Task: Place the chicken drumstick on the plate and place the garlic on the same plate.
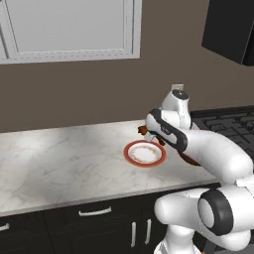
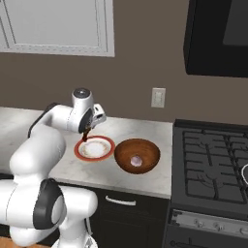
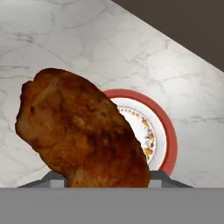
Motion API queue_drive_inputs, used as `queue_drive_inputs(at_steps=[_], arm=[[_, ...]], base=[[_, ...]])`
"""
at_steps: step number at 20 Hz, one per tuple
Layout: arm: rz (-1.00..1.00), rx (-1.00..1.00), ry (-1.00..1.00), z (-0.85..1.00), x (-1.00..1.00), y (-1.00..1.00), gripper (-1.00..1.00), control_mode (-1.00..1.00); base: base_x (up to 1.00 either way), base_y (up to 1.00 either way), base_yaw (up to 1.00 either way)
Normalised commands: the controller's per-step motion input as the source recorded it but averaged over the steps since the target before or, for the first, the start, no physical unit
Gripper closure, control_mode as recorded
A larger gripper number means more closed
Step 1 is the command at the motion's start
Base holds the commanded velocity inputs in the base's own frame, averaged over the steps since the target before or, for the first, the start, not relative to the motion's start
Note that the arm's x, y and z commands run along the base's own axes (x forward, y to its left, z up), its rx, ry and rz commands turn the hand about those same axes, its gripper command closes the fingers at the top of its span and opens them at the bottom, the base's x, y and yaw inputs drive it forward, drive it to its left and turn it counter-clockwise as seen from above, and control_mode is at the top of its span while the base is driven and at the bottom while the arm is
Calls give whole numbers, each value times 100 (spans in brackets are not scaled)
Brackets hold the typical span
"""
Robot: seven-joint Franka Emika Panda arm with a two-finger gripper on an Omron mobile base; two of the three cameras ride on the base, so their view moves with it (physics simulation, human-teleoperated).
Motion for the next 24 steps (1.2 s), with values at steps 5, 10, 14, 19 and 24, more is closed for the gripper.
queue_drive_inputs(at_steps=[5, 10, 14, 19, 24], arm=[[0, -5, 0, -56, 22, 12, 100, -100], [0, -2, 0, -44, 19, 12, 100, -100], [0, 0, 0, -53, 4, 1, 100, -100], [0, 0, 0, -54, 10, 0, 100, -100], [0, 0, 0, -40, 24, 0, 100, -100]], base=[[0, 0, 0], [0, 0, 0], [0, 0, 0], [0, 0, 0], [0, 0, 0]])
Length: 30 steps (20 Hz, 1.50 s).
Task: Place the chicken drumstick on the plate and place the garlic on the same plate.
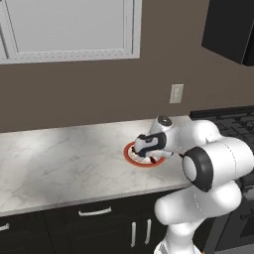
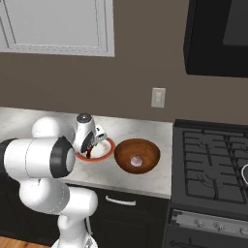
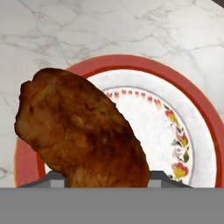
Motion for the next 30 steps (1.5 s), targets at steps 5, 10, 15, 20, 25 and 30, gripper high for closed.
queue_drive_inputs(at_steps=[5, 10, 15, 20, 25, 30], arm=[[0, 0, 0, -5, 38, 0, 100, -100], [0, 0, 0, -11, 43, 0, 100, -100], [0, 0, 0, -22, 34, 0, 100, -100], [0, 0, 0, -24, 16, 0, 100, -100], [0, 0, 0, -27, 11, 0, 100, -100], [0, 0, 0, -8, 5, 0, -100, -100]], base=[[0, 0, 0], [0, 0, 0], [0, 0, 0], [0, 0, 0], [0, 0, 0], [0, 0, 0]])
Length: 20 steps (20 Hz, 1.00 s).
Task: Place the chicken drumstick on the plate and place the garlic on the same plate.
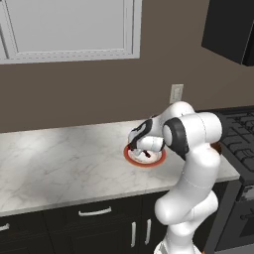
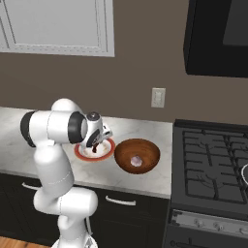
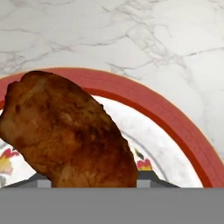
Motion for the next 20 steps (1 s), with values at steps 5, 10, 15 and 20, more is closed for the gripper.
queue_drive_inputs(at_steps=[5, 10, 15, 20], arm=[[0, 0, -2, 20, 0, 0, -100, -100], [0, 0, 0, 50, -2, 0, -100, -100], [-5, 0, 4, 59, -45, 0, -100, -100], [-7, -4, 5, 58, -53, 0, -100, -100]], base=[[0, 0, 0], [0, 0, 0], [0, 0, 0], [0, 0, 0]])
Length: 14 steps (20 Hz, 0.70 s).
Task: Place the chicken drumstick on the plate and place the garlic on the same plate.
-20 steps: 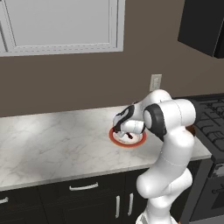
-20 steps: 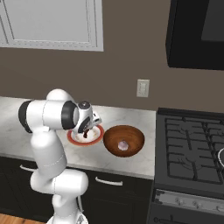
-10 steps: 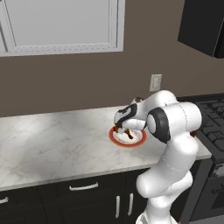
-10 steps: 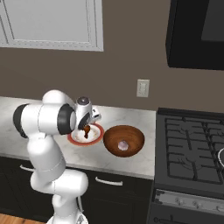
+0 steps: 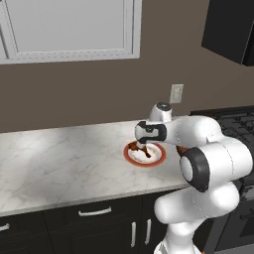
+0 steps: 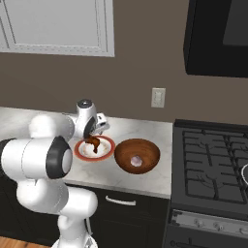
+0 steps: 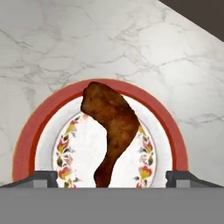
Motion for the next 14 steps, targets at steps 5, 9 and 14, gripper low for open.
queue_drive_inputs(at_steps=[5, 9, 14], arm=[[0, -10, 6, 61, -60, -2, -100, -100], [2, -15, 1, 26, -68, -16, -100, -100], [9, -9, 0, 5, -94, -41, -100, -100]], base=[[0, 0, 0], [0, 0, 0], [0, 0, 0]])
